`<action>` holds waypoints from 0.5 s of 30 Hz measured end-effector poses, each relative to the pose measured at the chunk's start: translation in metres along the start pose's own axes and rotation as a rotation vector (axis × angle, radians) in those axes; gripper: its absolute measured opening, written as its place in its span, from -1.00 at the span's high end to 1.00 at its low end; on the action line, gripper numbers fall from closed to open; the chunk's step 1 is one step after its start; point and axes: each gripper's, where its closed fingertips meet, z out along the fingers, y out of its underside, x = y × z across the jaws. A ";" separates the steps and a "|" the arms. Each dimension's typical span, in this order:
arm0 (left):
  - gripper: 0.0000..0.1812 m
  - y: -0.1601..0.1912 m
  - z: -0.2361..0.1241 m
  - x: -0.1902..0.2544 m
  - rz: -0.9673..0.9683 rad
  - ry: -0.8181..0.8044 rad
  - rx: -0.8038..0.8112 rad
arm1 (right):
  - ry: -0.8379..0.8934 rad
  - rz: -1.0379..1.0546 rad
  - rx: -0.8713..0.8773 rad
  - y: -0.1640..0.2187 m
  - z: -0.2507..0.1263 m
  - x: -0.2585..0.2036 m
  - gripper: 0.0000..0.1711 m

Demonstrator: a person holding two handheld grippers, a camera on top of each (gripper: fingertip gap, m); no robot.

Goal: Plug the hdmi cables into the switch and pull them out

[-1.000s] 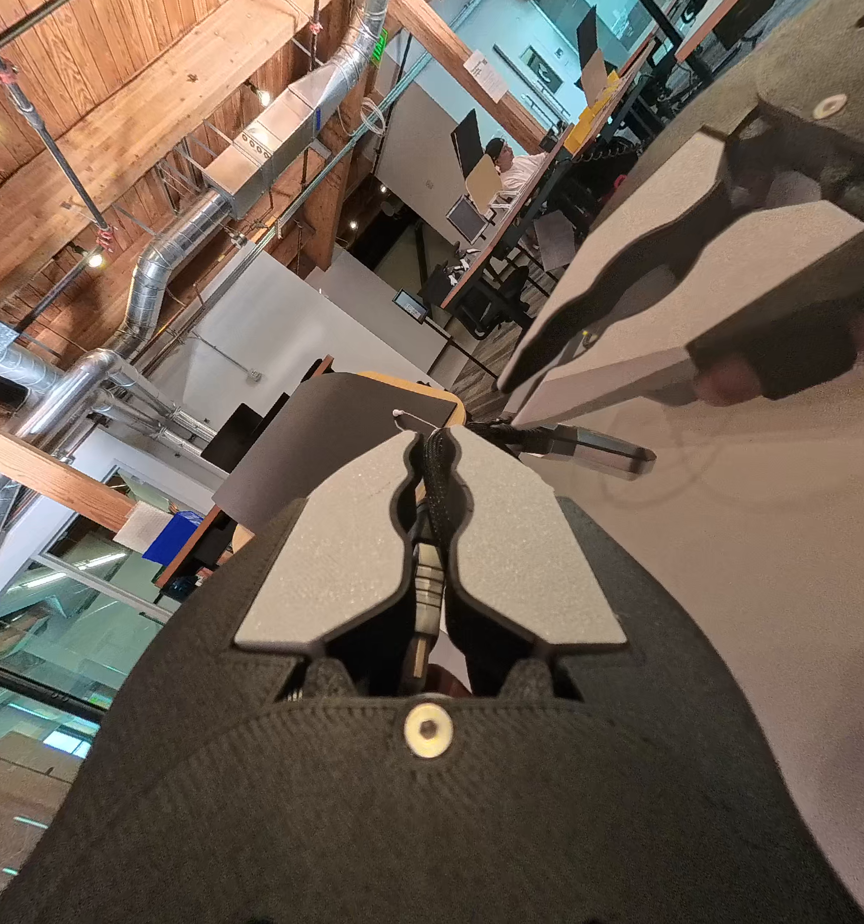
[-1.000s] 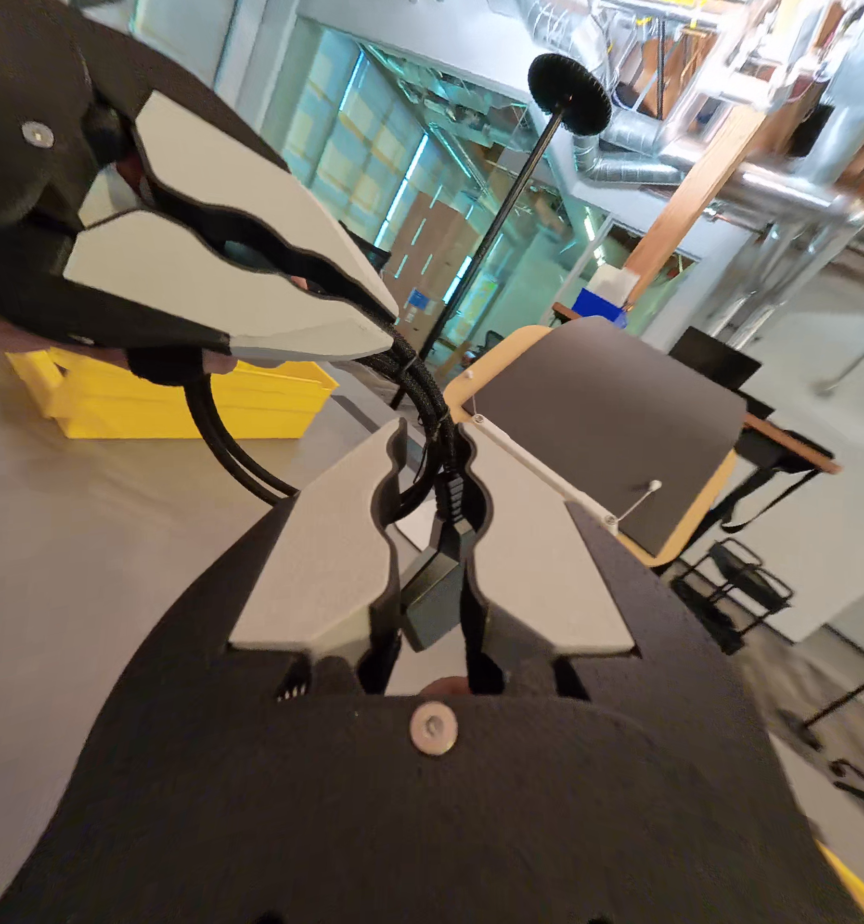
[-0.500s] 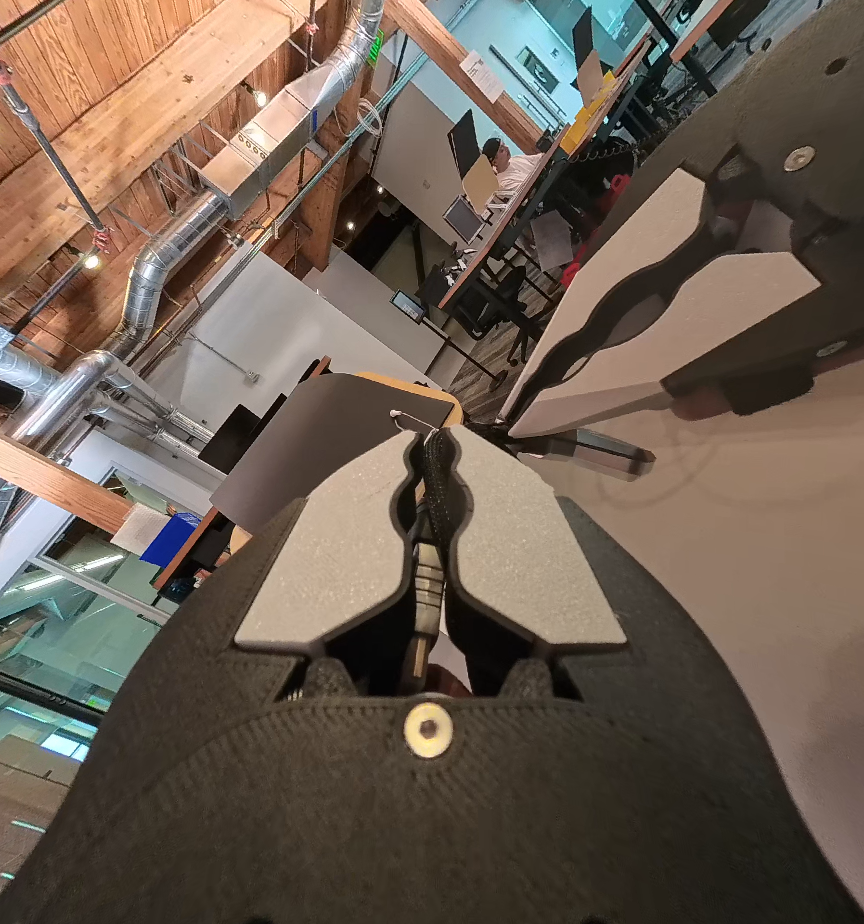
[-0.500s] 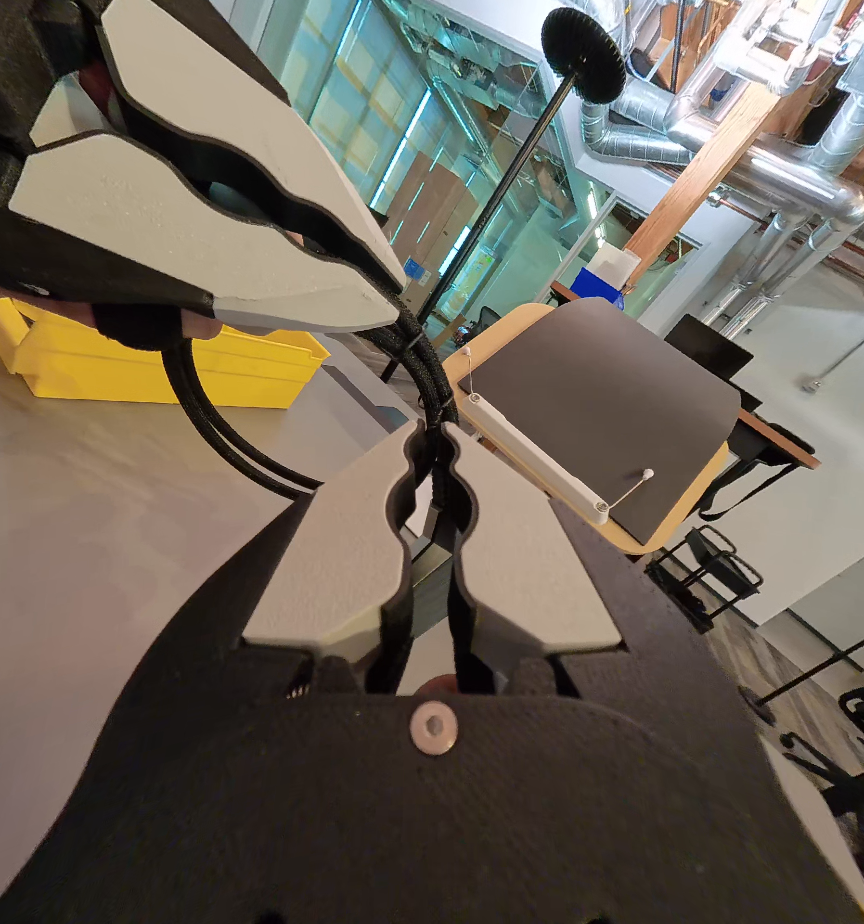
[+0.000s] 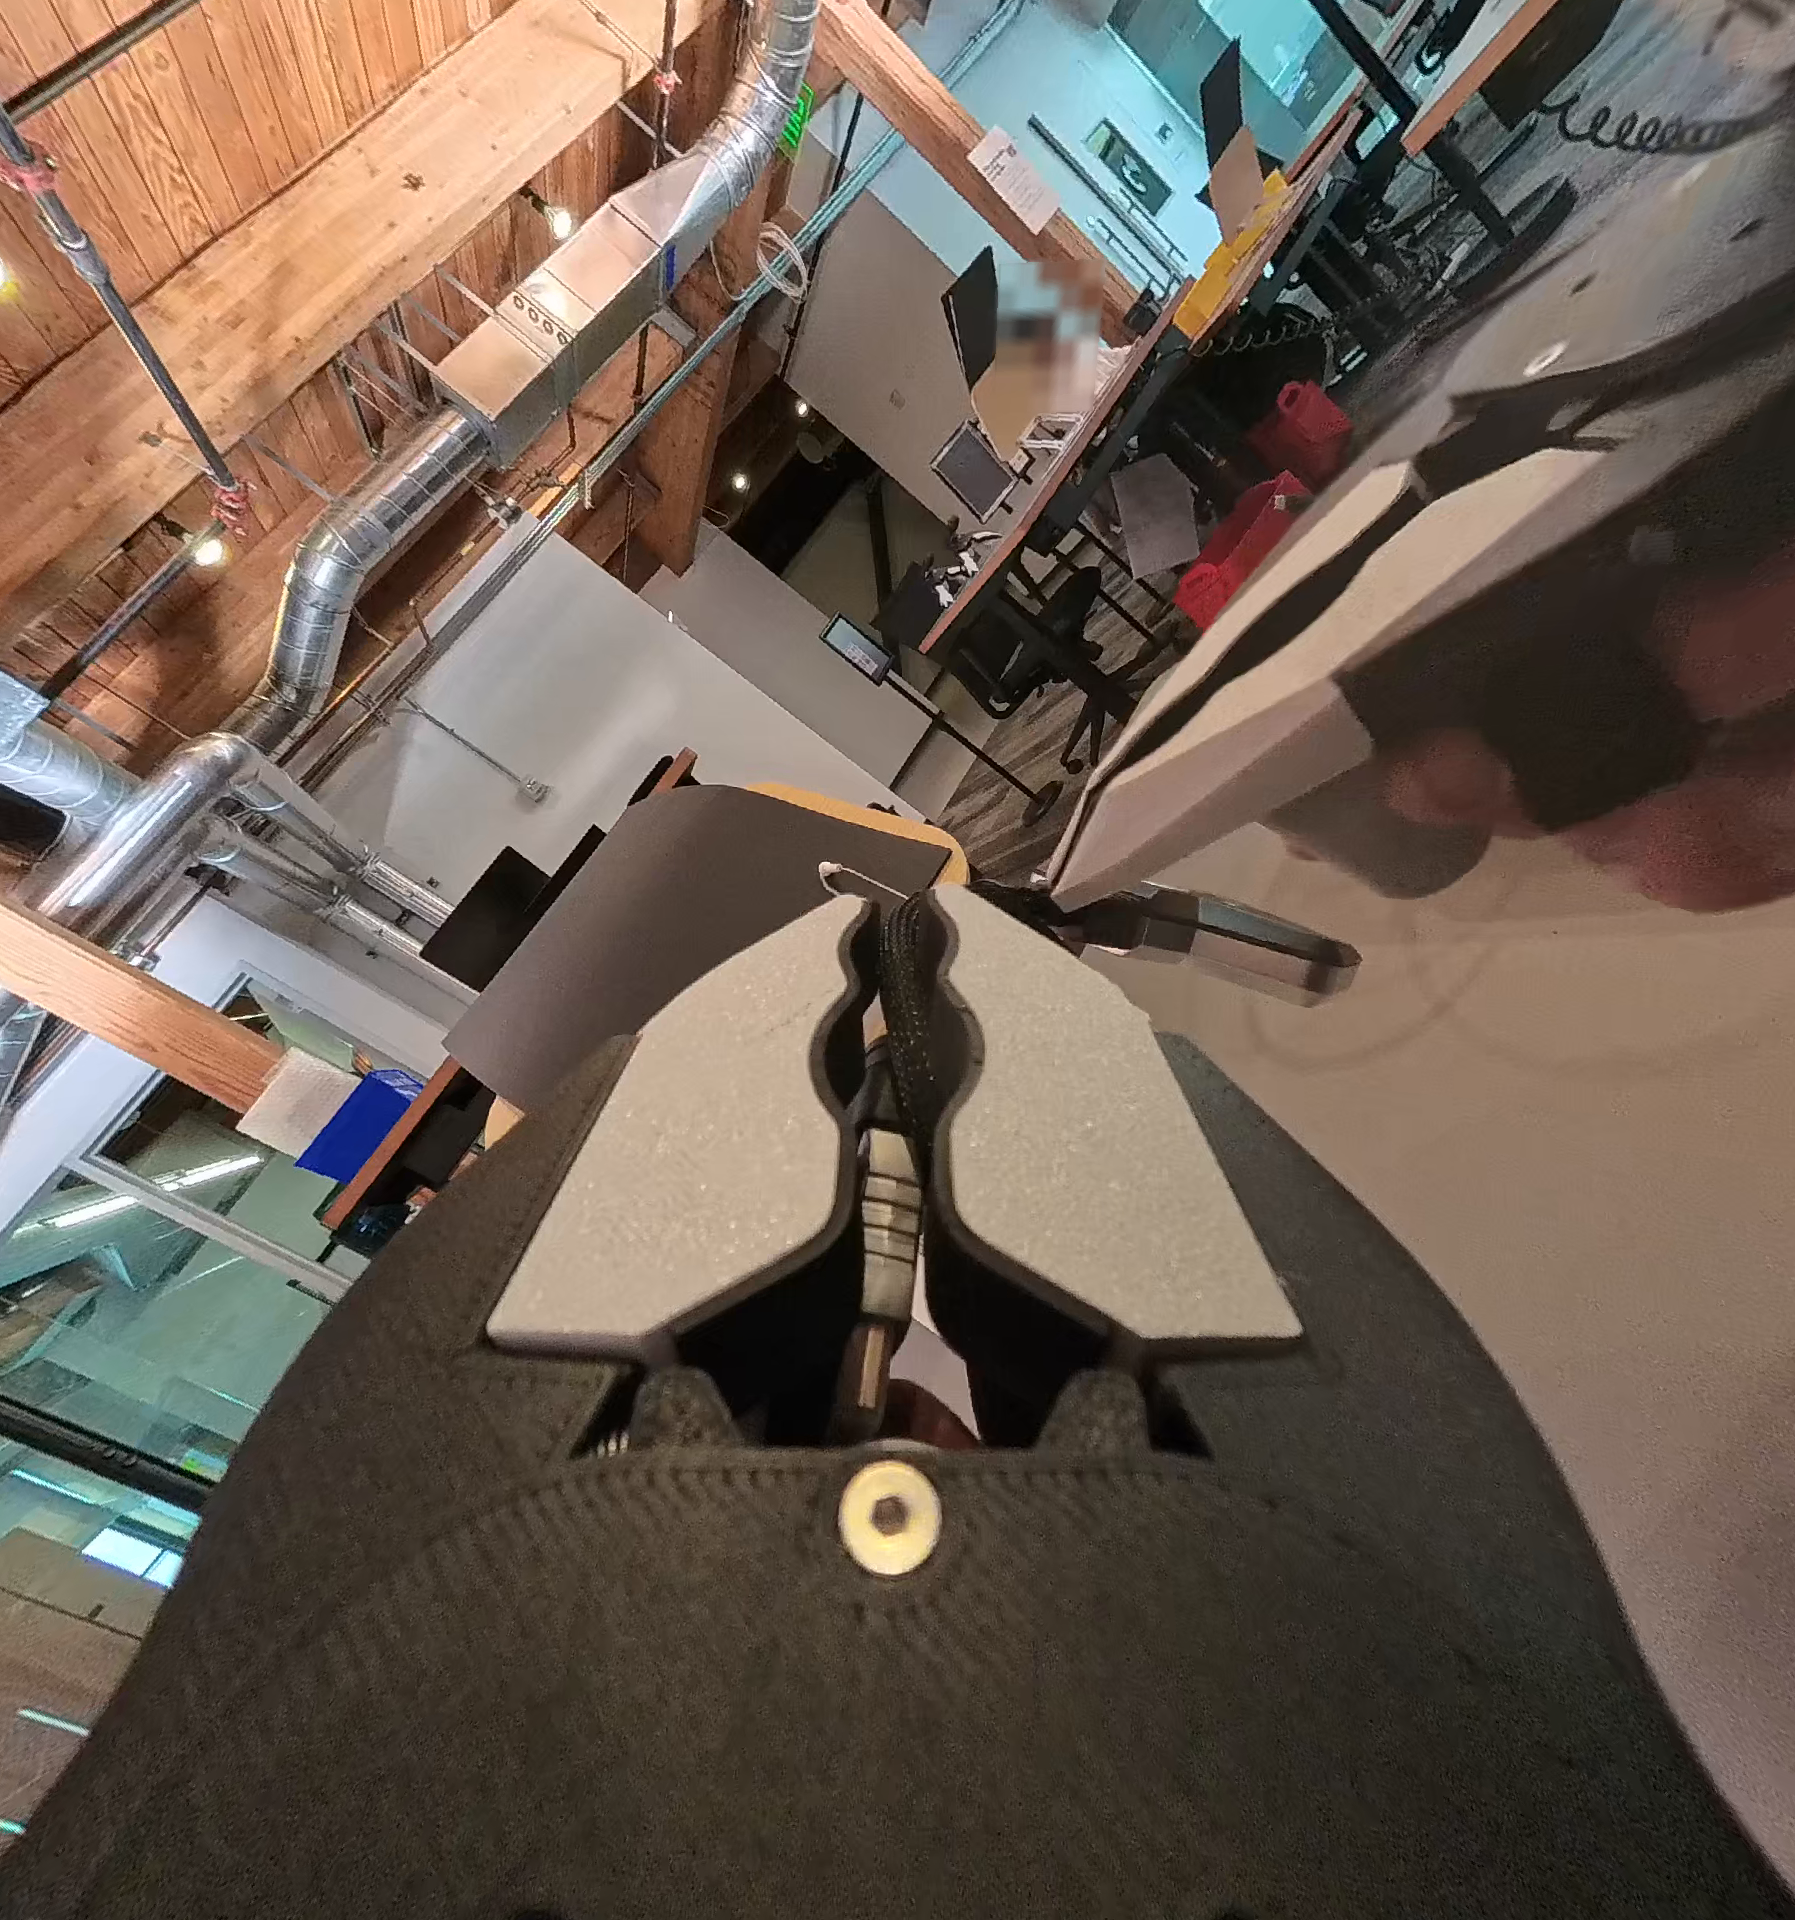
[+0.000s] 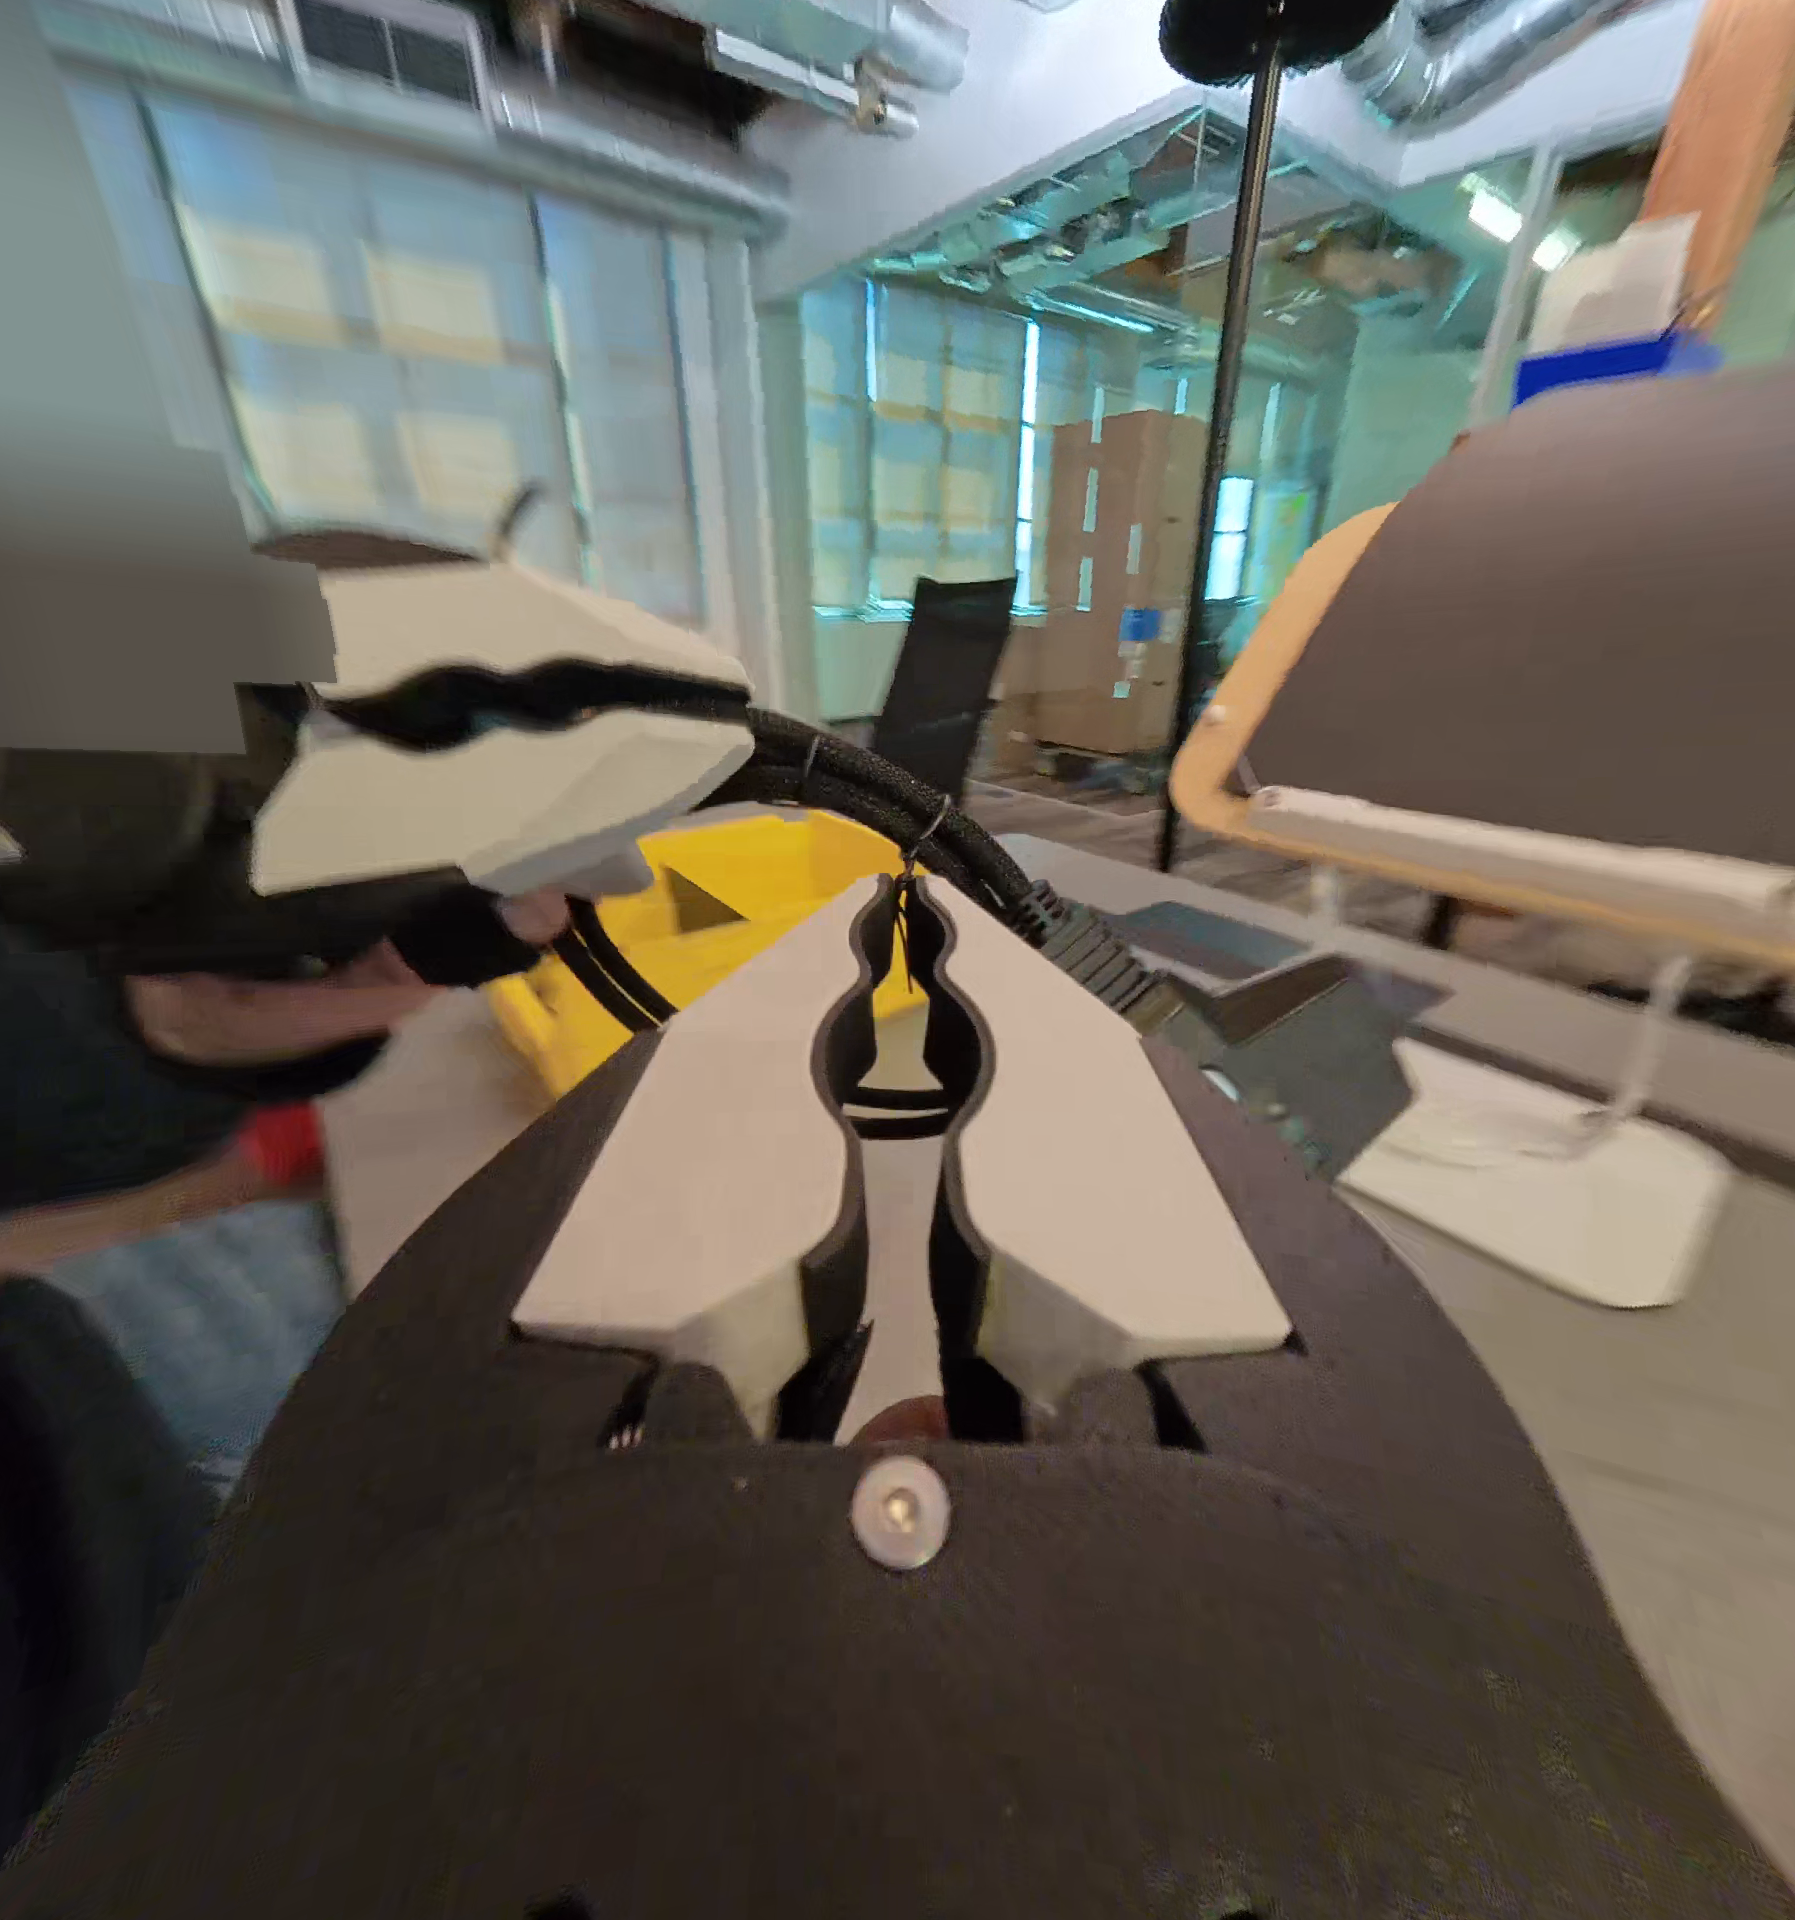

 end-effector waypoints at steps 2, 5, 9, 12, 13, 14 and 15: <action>0.94 -0.001 0.000 -0.001 0.001 -0.004 0.006 | -0.072 0.211 0.052 -0.002 0.000 -0.002 1.00; 0.94 -0.001 0.000 -0.001 -0.001 -0.002 0.005 | -0.164 0.461 0.098 0.000 0.004 -0.006 1.00; 0.94 0.004 0.000 0.001 0.001 0.004 -0.006 | -0.104 0.306 0.048 0.005 0.007 -0.007 1.00; 0.94 0.002 0.001 0.000 0.000 0.003 -0.004 | -0.031 0.100 0.019 0.002 0.006 -0.004 0.92; 0.94 0.002 0.002 -0.001 -0.001 0.003 -0.004 | -0.007 0.027 0.010 0.000 0.005 -0.003 0.89; 0.94 0.002 0.002 -0.001 -0.002 0.003 -0.005 | 0.023 -0.062 -0.002 -0.001 0.004 -0.002 0.89; 0.94 0.002 0.002 -0.001 0.000 0.002 -0.006 | 0.054 -0.157 -0.017 -0.001 0.004 -0.001 0.88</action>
